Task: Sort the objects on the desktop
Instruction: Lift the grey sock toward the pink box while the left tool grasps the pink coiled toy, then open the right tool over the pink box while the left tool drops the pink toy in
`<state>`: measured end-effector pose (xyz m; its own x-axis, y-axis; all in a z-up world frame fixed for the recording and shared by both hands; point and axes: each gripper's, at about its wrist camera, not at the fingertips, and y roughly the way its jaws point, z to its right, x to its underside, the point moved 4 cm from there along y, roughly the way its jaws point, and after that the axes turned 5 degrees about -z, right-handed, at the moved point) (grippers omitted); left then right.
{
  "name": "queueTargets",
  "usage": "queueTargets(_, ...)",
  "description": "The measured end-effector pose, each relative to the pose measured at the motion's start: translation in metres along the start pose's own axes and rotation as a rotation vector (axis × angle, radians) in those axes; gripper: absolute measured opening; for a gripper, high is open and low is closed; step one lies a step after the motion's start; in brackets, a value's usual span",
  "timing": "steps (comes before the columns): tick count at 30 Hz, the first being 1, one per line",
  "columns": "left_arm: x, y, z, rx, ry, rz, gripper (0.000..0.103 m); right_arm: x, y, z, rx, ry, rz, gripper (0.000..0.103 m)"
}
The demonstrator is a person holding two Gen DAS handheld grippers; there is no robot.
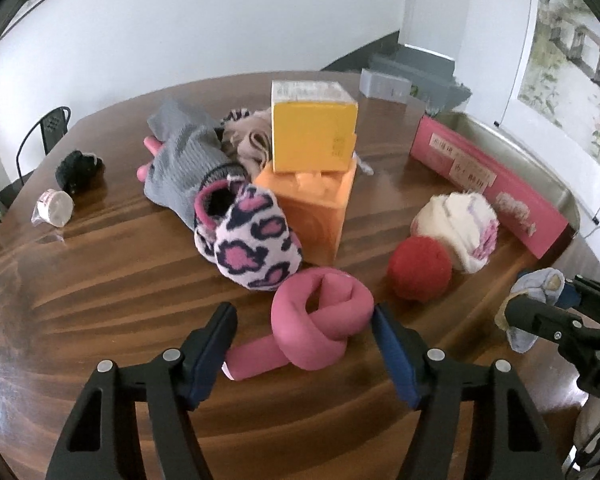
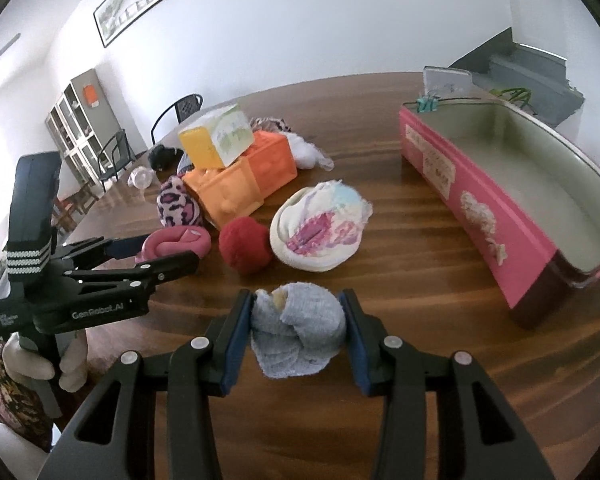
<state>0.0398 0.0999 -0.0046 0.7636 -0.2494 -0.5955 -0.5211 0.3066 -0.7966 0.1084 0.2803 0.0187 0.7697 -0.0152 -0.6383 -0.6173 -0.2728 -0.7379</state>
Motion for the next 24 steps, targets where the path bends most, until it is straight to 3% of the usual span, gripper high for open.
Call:
queueTargets(12, -0.005, -0.014, 0.008, 0.036, -0.048, 0.051, 0.07, -0.019, -0.043, 0.023, 0.019, 0.069, 0.126, 0.047)
queueTargets(18, -0.007, -0.012, 0.016, 0.063, -0.053, 0.044, 0.07, -0.038, -0.076, 0.063, 0.109, 0.161, 0.236, 0.047)
queueTargets(24, -0.008, -0.011, 0.021, 0.068, -0.053, 0.041, 0.07, -0.046, -0.084, 0.116, 0.228, 0.279, 0.278, 0.047)
